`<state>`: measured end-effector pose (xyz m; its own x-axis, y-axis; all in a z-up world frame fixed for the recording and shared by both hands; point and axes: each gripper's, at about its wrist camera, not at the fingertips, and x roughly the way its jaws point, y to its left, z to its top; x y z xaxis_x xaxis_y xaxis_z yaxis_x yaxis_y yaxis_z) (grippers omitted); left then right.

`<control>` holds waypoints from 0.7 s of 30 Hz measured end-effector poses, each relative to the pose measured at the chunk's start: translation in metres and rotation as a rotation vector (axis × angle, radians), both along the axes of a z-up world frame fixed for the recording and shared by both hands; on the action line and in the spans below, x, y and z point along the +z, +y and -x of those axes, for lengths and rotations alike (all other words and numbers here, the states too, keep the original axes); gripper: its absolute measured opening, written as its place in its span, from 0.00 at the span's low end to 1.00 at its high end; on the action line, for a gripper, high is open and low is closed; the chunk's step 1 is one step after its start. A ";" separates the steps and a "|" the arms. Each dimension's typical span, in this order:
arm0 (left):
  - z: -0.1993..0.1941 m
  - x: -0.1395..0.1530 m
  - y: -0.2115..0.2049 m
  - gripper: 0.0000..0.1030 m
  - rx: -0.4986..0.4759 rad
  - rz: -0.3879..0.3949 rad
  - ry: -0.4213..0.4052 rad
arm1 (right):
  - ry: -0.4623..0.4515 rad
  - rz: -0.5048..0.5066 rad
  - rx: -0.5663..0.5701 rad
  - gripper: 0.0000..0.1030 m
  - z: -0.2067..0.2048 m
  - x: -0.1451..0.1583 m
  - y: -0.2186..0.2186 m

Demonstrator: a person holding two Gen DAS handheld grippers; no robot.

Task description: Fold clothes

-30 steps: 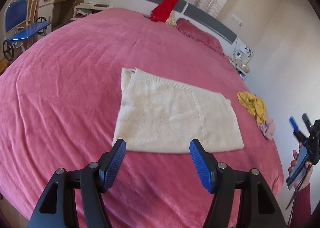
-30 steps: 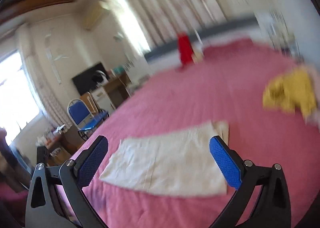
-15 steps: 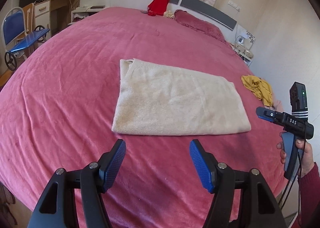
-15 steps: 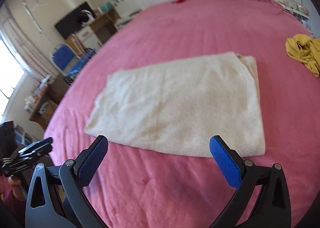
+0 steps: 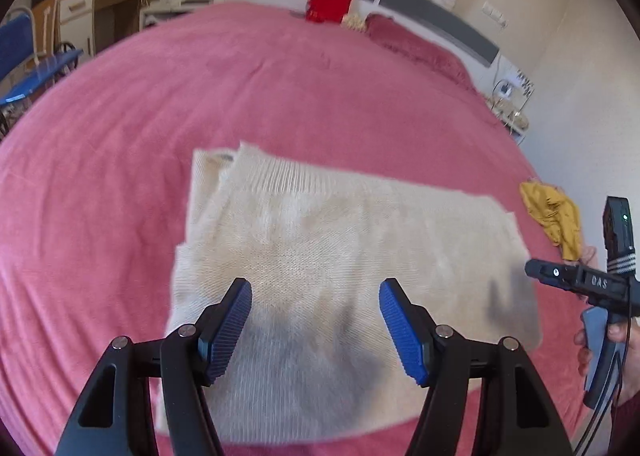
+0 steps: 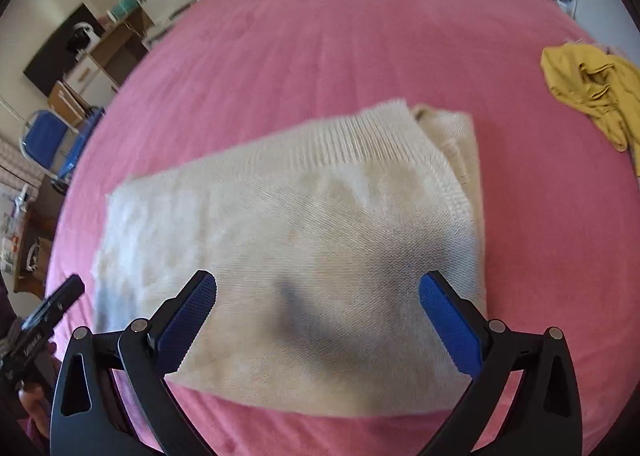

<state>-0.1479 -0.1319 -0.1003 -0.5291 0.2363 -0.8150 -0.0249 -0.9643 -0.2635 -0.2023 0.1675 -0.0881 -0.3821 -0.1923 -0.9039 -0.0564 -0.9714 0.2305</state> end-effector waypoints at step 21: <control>0.055 -0.032 -0.020 0.66 -0.024 0.041 0.010 | -0.080 0.225 -0.049 1.00 0.077 -0.039 0.048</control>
